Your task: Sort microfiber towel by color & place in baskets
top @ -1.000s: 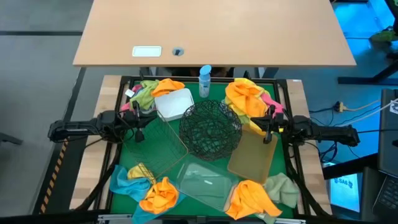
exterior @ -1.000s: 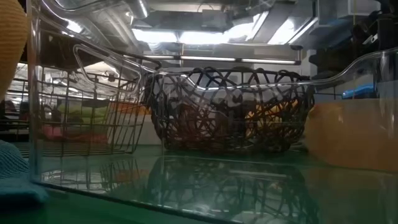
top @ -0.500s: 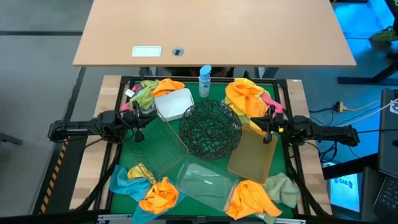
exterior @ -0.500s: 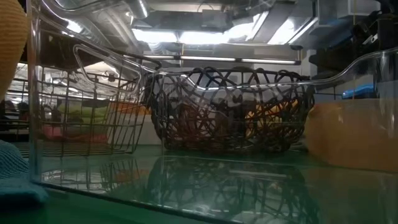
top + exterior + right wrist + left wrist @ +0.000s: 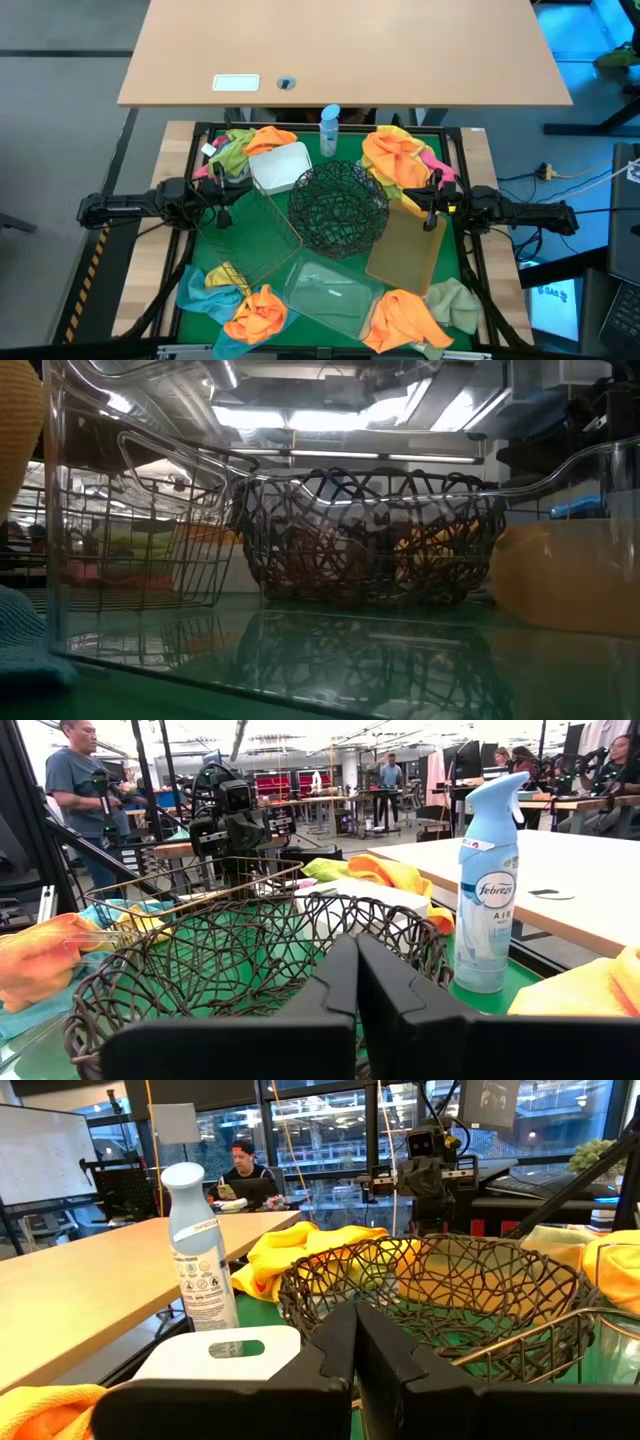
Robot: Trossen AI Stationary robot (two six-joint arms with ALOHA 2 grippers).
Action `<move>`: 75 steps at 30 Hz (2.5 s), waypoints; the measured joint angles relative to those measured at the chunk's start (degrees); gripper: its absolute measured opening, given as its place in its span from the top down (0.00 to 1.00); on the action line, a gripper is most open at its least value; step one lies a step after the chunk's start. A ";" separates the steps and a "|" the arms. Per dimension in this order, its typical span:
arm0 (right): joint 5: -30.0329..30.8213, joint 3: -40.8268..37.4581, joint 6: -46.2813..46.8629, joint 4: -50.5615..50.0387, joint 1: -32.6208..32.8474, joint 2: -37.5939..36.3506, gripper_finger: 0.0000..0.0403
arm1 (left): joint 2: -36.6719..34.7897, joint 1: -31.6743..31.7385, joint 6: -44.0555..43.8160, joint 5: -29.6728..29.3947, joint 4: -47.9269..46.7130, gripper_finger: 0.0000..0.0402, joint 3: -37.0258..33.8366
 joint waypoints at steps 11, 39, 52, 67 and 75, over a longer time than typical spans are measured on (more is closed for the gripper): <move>-1.37 0.00 3.72 0.10 0.02 0.00 1.00 | 0.01 0.01 -0.01 0.00 0.00 1.00 -0.01; -4.88 0.00 7.19 14.22 0.02 0.11 0.86 | -0.01 0.01 0.00 0.02 0.00 1.00 0.00; 11.68 8.80 5.44 7.95 0.00 11.86 0.42 | -0.01 0.00 -0.01 0.01 0.00 1.00 0.00; 24.92 24.43 11.87 -14.34 0.00 34.82 0.46 | -0.01 0.01 -0.01 0.02 -0.01 1.00 0.01; 23.54 28.89 20.85 -30.32 0.00 40.26 0.46 | -0.01 0.01 -0.01 0.02 -0.01 1.00 0.01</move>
